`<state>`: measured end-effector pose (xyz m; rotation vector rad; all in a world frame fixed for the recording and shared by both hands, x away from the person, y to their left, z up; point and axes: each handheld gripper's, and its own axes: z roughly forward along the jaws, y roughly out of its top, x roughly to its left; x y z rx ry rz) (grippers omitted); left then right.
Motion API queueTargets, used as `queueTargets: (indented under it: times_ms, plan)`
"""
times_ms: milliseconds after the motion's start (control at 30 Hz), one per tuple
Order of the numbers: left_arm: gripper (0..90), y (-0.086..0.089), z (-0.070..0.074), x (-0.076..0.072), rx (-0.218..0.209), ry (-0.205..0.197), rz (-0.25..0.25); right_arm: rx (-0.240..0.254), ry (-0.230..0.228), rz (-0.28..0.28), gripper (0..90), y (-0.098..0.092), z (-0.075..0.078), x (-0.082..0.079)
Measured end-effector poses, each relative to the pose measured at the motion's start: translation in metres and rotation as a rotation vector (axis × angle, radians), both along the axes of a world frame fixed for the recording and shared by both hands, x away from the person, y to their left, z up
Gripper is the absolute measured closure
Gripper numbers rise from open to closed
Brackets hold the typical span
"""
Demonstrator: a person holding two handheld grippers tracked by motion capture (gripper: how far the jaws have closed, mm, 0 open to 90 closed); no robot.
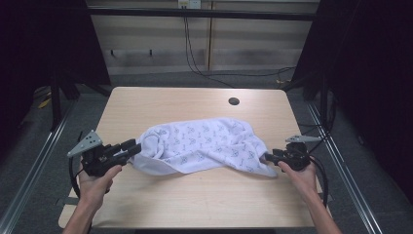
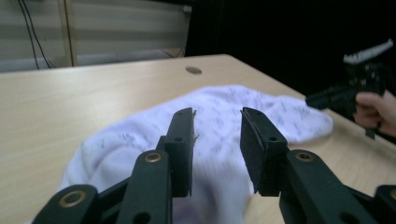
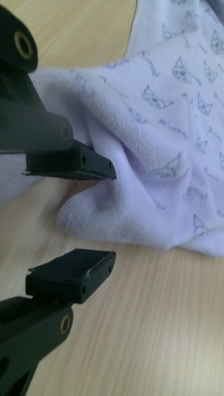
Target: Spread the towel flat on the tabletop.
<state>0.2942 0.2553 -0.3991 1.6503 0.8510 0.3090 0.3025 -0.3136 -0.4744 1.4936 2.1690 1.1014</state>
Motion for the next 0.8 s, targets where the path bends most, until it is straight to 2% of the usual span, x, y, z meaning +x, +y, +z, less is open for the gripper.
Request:
queueTargets:
  times_ms: [33,67,100,133,167,200,233,267,300,333,367,400,467,500,533,567,600,633,667,700,733,767,800]
  plan:
    - [63.8,-0.002,0.0,0.003,-0.009,0.005,-0.008,0.016,0.006,0.005,52.4,-0.002,-0.003,0.002]
    - [63.2,-0.008,-0.002,0.009,0.016,0.023,-0.019,0.034,0.007,0.017,52.5,-0.002,-0.006,0.004]
    - [62.6,-0.019,-0.012,0.017,0.079,0.056,-0.034,0.035,0.032,0.027,55.6,0.0,-0.013,0.01]
    - [62.6,-0.019,-0.012,0.017,0.079,0.056,-0.034,0.035,0.032,0.027,55.6,0.0,-0.013,0.01]
    - [63.0,-0.026,-0.021,0.021,0.103,0.085,-0.054,0.018,0.053,0.034,73.3,0.004,-0.02,0.016]
    - [63.0,-0.031,-0.031,0.025,0.127,0.113,-0.065,0.018,0.053,0.034,73.3,0.004,-0.02,0.016]
    - [65.3,-0.04,-0.052,0.028,0.179,0.167,-0.082,-0.002,0.04,0.03,82.6,0.004,-0.017,0.017]
    - [66.8,-0.04,-0.052,0.028,0.179,0.167,-0.082,-0.009,0.027,0.024,84.5,0.002,-0.013,0.017]
    - [68.3,-0.046,-0.071,0.028,0.243,0.228,-0.097,-0.016,0.009,0.001,85.2,-0.001,-0.007,0.017]
    - [68.6,-0.048,-0.078,0.028,0.286,0.241,-0.101,-0.008,-0.013,-0.013,85.5,-0.005,0.0,0.018]
    - [69.7,-0.048,-0.078,0.028,0.286,0.241,-0.101,-0.008,-0.013,-0.013,85.5,-0.005,0.0,0.018]
    - [69.7,-0.049,-0.083,0.028,0.32,0.251,-0.115,-0.007,-0.047,-0.057,85.7,-0.016,0.014,0.02]
    - [69.8,-0.051,-0.089,0.026,0.341,0.295,-0.144,-0.032,-0.072,-0.089,85.7,-0.026,0.029,0.026]
    - [69.8,-0.051,-0.089,0.026,0.341,0.295,-0.144,-0.032,-0.072,-0.089,85.7,-0.026,0.029,0.026]
    - [71.6,-0.052,-0.09,0.026,0.364,0.294,-0.148,-0.044,-0.108,-0.11,85.4,-0.032,0.042,0.032]
    - [73.5,-0.053,-0.089,0.023,0.405,0.267,-0.117,-0.045,-0.124,-0.119,85.0,-0.034,0.048,0.035]
    - [73.5,-0.054,-0.09,0.022,0.408,0.263,-0.123,-0.045,-0.124,-0.119,85.0,-0.034,0.048,0.035]
    - [74.1,-0.056,-0.091,0.022,0.407,0.275,-0.152,-0.041,-0.134,-0.121,83.6,-0.034,0.052,0.039]
    - [75.0,-0.057,-0.092,0.021,0.416,0.276,-0.17,-0.037,-0.144,-0.136,75.4,-0.034,0.055,0.041]
    - [75.5,-0.057,-0.093,0.02,0.413,0.284,-0.19,-0.005,-0.16,-0.153,63.3,-0.032,0.056,0.042]
    - [75.5,-0.059,-0.094,0.019,0.416,0.289,-0.211,-0.005,-0.16,-0.153,63.3,-0.032,0.056,0.042]
    - [75.5,-0.062,-0.097,0.013,0.452,0.277,-0.23,0.006,-0.166,-0.15,56.4,-0.028,0.055,0.039]
    - [76.3,-0.064,-0.096,0.011,0.457,0.275,-0.238,0.0,-0.17,-0.14,54.9,-0.024,0.053,0.035]
